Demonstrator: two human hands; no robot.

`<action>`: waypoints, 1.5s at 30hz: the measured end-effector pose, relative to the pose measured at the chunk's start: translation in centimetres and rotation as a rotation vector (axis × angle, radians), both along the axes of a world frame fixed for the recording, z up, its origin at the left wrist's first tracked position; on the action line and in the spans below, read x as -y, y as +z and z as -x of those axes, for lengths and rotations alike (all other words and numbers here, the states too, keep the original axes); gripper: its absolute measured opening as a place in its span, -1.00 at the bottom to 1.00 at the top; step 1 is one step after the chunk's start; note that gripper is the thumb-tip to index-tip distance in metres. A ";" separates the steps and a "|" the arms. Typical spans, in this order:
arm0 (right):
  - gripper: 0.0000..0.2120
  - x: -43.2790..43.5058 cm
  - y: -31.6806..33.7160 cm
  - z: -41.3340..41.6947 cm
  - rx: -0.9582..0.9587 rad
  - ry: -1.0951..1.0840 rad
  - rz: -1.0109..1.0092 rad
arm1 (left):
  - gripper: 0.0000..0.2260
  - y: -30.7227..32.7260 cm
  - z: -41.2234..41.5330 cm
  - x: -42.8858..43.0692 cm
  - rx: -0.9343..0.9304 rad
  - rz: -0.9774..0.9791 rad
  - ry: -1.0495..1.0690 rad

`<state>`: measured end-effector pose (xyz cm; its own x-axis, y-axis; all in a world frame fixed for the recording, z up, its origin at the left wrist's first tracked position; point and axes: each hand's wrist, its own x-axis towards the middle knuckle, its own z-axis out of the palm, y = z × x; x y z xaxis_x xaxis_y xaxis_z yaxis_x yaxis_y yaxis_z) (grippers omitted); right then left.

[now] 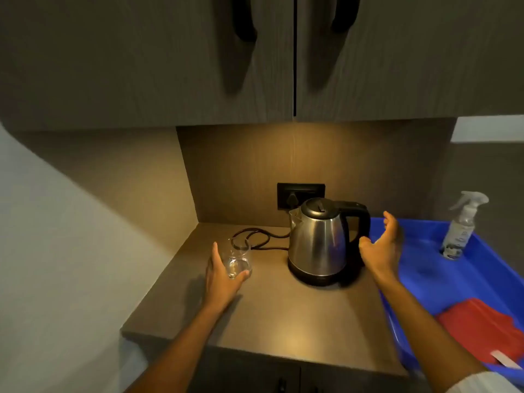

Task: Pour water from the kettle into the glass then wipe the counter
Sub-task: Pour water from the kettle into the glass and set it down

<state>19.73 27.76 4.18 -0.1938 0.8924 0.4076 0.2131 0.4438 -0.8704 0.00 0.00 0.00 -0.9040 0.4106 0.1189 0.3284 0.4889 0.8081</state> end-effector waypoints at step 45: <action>-0.39 3.3 11.0 14.3 0.266 0.184 -0.564 | -0.06 -4.5 3.2 -3.0 0.040 -0.004 0.155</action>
